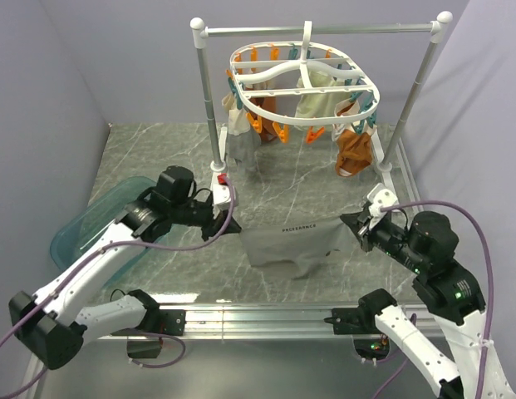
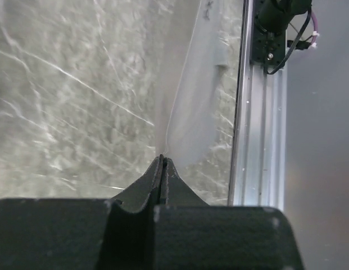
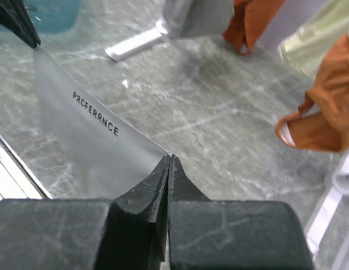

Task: Clip the underwear to the hanger

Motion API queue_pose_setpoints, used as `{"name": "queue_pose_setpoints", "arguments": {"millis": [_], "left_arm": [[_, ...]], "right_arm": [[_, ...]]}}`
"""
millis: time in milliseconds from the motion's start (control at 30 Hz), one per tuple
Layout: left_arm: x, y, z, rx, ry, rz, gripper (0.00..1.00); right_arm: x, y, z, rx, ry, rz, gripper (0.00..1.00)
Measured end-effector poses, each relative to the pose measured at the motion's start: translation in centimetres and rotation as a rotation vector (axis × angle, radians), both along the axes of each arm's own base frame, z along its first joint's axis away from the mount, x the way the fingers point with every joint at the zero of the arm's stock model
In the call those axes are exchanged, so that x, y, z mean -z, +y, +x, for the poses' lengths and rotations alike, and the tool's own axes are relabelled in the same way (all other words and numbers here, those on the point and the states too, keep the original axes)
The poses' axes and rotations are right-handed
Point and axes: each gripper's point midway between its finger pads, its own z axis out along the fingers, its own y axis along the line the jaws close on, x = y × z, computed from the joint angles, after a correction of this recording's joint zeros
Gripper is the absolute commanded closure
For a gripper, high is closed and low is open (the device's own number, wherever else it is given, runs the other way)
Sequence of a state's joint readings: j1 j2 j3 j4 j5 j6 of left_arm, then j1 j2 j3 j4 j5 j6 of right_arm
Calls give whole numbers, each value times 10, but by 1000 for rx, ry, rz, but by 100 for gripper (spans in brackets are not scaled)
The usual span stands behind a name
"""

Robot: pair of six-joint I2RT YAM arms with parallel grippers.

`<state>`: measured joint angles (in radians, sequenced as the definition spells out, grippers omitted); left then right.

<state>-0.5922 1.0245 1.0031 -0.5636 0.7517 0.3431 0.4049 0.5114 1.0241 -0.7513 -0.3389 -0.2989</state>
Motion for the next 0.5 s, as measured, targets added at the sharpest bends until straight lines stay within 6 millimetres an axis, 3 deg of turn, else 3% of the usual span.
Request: {"name": "queue_pose_setpoints", "arguments": {"millis": [67,133,267,367,500], "left_arm": [[9,-5,3,-1,51,14,100],[24,-8,8,-10,106,45,100],[56,-8,23,-57,167,128,100],[78,-2,35,-109,181,184,100],[124,7,59,-199,213,296,100]], "right_arm": [[4,-3,3,25,19,-11,100],[23,-3,14,50,71,-42,100],[96,0,47,96,270,-170,100],[152,5,69,123,421,-274,84],[206,18,95,135,559,-357,70]]}}
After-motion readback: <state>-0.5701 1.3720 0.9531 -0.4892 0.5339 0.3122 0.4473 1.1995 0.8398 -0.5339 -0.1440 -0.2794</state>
